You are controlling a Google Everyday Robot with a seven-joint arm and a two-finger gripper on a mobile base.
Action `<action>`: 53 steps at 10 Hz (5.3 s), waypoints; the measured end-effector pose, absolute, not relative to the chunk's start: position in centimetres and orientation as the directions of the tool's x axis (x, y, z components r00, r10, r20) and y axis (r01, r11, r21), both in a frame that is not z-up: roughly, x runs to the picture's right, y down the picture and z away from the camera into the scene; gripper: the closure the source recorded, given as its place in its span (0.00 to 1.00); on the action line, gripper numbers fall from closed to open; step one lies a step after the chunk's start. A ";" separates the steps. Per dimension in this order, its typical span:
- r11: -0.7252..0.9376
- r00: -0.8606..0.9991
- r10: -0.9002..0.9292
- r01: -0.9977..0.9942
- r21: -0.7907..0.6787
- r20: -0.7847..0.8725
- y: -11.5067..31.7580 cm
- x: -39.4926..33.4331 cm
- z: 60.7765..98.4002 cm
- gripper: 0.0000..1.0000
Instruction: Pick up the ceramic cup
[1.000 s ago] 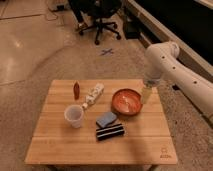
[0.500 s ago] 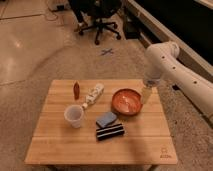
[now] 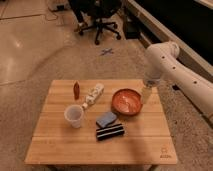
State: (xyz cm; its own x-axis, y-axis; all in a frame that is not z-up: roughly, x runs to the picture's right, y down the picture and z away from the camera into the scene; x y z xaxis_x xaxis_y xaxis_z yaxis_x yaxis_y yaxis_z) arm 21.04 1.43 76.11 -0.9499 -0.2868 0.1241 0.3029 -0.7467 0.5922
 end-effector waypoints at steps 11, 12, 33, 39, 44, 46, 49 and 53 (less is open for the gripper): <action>-0.758 -0.965 -0.254 0.239 0.607 0.063 1.4 18.7 76.0 0.20; -0.772 -0.979 -0.206 0.156 0.616 -0.010 1.4 15.5 75.6 0.20; -0.655 -0.655 0.373 -0.688 0.314 -0.657 12.4 -10.1 71.3 0.20; -0.654 -0.655 0.372 -0.687 0.315 -0.657 12.5 -10.1 71.3 0.20; -0.654 -0.655 0.373 -0.688 0.315 -0.657 12.5 -10.1 71.3 0.20; -0.652 -0.663 0.388 -0.688 0.317 -0.640 12.8 -10.1 72.6 0.20; -0.669 -0.721 0.413 -0.655 0.352 -0.556 13.8 -10.5 75.6 0.20; -0.679 -0.749 0.410 -0.632 0.374 -0.521 15.3 -11.4 75.8 0.20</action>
